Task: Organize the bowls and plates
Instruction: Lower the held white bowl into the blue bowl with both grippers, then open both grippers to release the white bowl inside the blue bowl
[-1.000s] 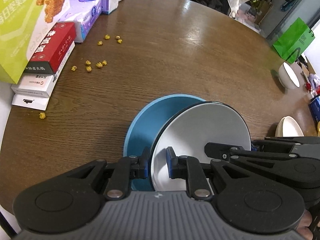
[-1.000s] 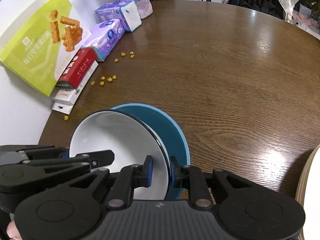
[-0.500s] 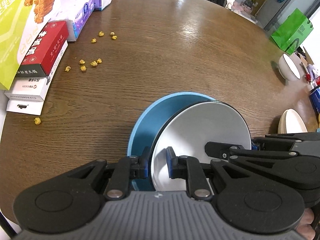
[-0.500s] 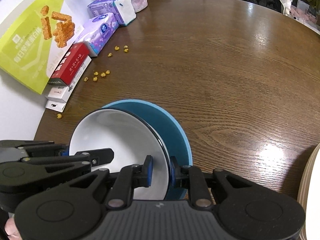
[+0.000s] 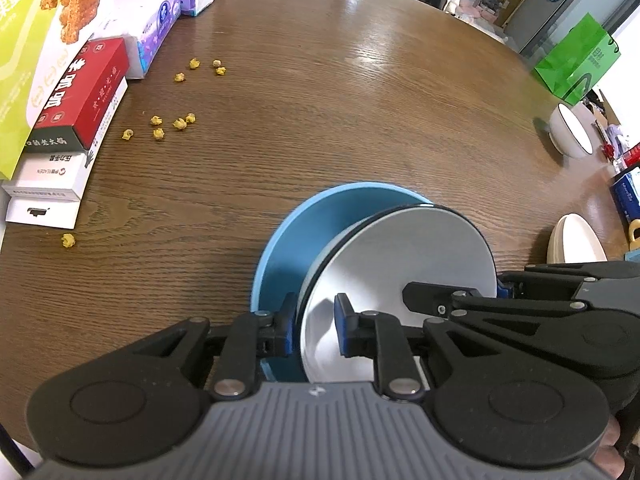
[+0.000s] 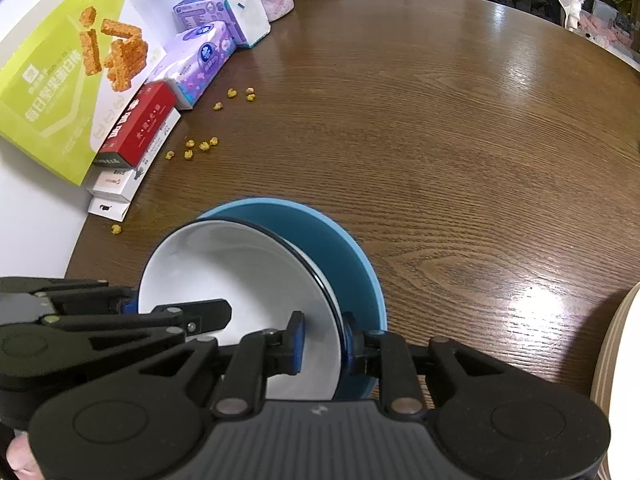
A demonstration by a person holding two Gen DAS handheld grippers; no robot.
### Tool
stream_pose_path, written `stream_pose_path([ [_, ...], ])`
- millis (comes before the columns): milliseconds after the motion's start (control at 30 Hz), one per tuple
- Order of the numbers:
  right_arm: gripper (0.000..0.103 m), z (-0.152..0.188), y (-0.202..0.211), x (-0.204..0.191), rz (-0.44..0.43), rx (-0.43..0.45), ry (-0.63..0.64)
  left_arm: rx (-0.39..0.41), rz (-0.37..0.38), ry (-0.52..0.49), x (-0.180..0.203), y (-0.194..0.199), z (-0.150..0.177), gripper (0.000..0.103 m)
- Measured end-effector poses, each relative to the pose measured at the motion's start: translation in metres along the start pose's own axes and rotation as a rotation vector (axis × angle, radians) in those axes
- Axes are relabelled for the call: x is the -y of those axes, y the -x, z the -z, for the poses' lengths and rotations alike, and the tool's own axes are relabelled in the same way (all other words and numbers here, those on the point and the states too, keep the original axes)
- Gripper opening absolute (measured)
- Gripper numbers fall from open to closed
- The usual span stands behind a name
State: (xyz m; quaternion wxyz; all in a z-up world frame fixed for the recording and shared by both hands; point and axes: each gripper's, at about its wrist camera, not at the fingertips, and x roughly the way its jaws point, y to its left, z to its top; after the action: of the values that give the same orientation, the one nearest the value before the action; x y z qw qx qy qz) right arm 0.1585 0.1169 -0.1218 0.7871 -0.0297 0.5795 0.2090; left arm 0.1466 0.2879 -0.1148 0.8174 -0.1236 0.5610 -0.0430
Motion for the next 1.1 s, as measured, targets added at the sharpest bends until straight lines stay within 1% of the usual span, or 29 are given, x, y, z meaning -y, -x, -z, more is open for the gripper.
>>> stream_pose_path([
  [233, 0.023, -0.002, 0.002, -0.001, -0.004, 0.001, 0.000, -0.010, 0.001, 0.003, -0.001, 0.001, -0.001, 0.018],
  [333, 0.029, -0.002, 0.005, -0.004, 0.003, 0.010, 0.008, 0.002, -0.005, 0.001, -0.002, 0.004, -0.002, 0.019],
  [367, 0.033, -0.003, 0.007, -0.004, 0.012, 0.016, 0.011, 0.008, -0.003, 0.003, -0.002, 0.006, -0.003, 0.019],
  [433, 0.034, -0.004, 0.009, -0.005, 0.019, 0.024, 0.015, 0.008, -0.001, 0.003, -0.003, 0.006, -0.003, 0.019],
  [533, 0.032, -0.005, 0.009, -0.005, 0.029, 0.016, 0.020, 0.007, -0.004, 0.006, -0.003, 0.006, -0.003, 0.018],
  [600, 0.027, -0.006, 0.009, -0.006, 0.039, 0.016, 0.021, 0.007, -0.006, 0.006, -0.003, 0.007, -0.003, 0.018],
  [667, 0.024, -0.006, 0.009, -0.005, 0.049, 0.015, 0.020, 0.012, -0.006, 0.008, -0.004, 0.009, -0.003, 0.018],
  [767, 0.024, -0.006, 0.010, -0.003, 0.039, 0.016, 0.011, 0.030, -0.013, 0.008, -0.004, 0.014, -0.004, 0.021],
  [800, 0.024, -0.006, 0.010, -0.003, 0.039, 0.018, 0.011, 0.037, -0.017, 0.007, -0.004, 0.016, -0.004, 0.026],
  [833, 0.024, -0.006, 0.011, -0.003, 0.040, 0.021, 0.014, 0.041, -0.016, 0.009, -0.005, 0.018, -0.004, 0.026],
  [867, 0.027, -0.005, 0.013, -0.004, 0.039, 0.023, 0.016, 0.043, -0.011, 0.012, -0.006, 0.019, -0.003, 0.029],
  [967, 0.033, -0.004, 0.018, -0.005, 0.021, 0.035, 0.013, 0.055, -0.004, 0.013, -0.008, 0.025, -0.002, 0.030],
  [1033, 0.033, -0.003, 0.023, -0.006, 0.020, 0.046, 0.015, 0.063, -0.001, 0.010, -0.006, 0.028, -0.001, 0.032],
  [1100, 0.037, -0.002, 0.027, -0.007, 0.018, 0.057, 0.014, 0.075, 0.004, 0.005, -0.004, 0.033, 0.000, 0.038],
])
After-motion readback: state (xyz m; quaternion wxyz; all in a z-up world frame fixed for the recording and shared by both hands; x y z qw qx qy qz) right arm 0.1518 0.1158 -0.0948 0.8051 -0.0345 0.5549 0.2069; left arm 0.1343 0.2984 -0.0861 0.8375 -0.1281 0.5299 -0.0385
